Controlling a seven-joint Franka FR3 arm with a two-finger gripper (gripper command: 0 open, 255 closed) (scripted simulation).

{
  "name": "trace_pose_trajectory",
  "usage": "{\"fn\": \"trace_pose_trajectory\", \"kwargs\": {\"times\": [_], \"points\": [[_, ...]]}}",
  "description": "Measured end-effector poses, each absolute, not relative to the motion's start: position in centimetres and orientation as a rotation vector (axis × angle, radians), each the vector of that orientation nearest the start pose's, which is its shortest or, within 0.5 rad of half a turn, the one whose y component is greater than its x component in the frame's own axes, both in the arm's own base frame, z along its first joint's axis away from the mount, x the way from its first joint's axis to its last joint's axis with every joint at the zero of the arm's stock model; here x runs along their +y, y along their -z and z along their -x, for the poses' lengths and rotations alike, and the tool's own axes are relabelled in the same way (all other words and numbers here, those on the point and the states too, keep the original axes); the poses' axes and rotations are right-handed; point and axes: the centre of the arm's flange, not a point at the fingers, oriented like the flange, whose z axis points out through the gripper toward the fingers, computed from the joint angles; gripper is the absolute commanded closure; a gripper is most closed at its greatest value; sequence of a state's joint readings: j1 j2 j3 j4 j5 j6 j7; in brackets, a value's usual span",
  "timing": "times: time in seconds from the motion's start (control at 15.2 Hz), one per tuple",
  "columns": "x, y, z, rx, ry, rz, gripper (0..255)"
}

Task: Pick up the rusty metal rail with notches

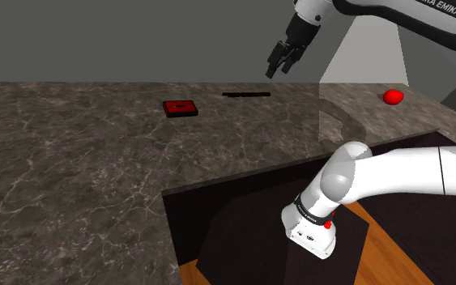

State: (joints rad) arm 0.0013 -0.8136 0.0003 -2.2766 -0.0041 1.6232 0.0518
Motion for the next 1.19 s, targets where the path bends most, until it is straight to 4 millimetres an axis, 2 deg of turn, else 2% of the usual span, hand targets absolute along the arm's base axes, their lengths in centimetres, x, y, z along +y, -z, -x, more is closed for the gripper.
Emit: {"fn": "trace_pose_trajectory", "kwargs": {"times": [0.07,0.2,0.66,0.79,1.06,1.19], "points": [[0.0,-64.2,-30.4,0.079,0.251,3.131,0],[-1.4,-63.4,-30.8,0.014,0.247,3.126,0],[-9.1,-59.0,-33.4,-0.373,0.224,3.076,0],[-11.7,-57.8,-35.1,-0.484,0.217,3.053,0],[-15.5,-54.5,-37.7,-0.706,0.202,2.992,0],[-17.3,-53.4,-39.6,-0.816,0.195,2.956,0]]}}
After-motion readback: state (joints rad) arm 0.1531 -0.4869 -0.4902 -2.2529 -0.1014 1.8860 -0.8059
